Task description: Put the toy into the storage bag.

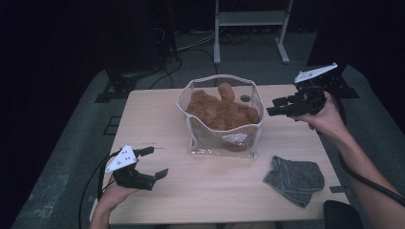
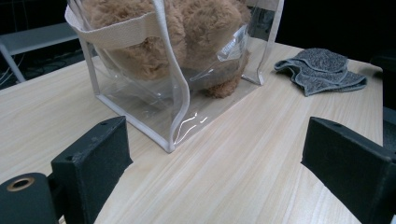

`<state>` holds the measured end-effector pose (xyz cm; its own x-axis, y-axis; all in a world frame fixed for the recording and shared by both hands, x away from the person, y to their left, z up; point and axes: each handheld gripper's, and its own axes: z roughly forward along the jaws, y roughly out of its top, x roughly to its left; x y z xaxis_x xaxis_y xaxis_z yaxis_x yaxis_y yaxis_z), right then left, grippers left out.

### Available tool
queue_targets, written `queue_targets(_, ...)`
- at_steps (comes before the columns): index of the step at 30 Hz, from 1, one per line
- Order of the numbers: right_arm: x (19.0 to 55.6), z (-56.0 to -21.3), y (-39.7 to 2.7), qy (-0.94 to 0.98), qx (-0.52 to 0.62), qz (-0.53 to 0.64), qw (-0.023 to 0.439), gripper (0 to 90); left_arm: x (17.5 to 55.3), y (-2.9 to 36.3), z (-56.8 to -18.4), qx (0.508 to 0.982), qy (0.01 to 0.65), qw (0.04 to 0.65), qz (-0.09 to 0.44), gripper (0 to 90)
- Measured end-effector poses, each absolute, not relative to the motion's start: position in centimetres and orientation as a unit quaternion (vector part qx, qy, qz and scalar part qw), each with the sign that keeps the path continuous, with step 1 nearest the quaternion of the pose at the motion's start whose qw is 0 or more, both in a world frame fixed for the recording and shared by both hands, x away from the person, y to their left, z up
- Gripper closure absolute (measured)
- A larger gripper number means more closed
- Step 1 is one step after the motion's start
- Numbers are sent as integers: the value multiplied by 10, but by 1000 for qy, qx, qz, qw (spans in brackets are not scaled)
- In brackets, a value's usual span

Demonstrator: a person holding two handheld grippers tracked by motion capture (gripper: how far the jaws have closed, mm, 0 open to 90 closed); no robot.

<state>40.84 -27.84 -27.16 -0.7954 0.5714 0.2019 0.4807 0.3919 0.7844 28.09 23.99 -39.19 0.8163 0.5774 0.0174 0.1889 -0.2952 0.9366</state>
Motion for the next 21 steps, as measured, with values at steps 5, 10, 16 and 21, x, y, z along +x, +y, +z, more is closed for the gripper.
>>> queue_targets(5, 402, -279, -290, 828, 326, 455, 47, 422, 282, 239, -393, 785, 246, 541, 176, 65)
queue_targets(10, 397, -291, -300, 823, 336, 456, 43, 413, 283, 239, -393, 785, 245, 540, 177, 65)
queue_targets(16, 393, -307, -309, 817, 350, 458, 32, 411, 283, 240, -393, 785, 246, 541, 178, 65)
queue_targets(21, 390, -317, -315, 813, 357, 459, 28, 410, 282, 240, -393, 783, 247, 542, 177, 65)
